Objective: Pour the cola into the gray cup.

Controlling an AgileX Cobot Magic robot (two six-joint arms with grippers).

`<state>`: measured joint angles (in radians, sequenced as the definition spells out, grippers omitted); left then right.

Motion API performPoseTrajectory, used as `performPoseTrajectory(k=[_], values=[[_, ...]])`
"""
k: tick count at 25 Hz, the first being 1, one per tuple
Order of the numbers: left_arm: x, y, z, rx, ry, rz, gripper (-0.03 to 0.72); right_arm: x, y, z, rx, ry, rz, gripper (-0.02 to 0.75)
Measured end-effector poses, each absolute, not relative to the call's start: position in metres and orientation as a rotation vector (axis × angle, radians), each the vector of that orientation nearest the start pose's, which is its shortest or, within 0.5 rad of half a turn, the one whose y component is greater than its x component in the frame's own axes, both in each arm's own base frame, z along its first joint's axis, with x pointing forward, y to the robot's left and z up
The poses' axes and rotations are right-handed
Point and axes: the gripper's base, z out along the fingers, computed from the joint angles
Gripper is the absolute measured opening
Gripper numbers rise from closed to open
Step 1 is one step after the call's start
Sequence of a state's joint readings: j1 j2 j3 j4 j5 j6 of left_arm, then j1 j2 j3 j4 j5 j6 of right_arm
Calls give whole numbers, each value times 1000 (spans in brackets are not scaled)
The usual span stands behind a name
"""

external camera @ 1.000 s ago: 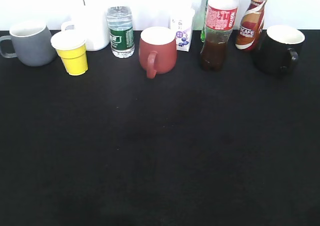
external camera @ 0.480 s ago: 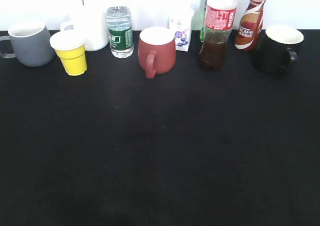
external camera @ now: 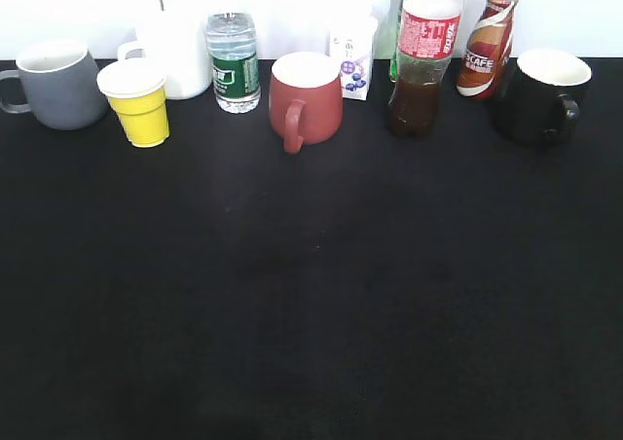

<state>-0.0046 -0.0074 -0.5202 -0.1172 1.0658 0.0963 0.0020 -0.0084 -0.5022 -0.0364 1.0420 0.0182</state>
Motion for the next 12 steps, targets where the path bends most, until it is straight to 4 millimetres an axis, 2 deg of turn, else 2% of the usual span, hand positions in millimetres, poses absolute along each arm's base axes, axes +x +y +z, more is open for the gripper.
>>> performPoseTrajectory(k=[12], values=[[-9,-9,283,109,2014,-81,228,-6,-3,279,18,2014,-30,566]])
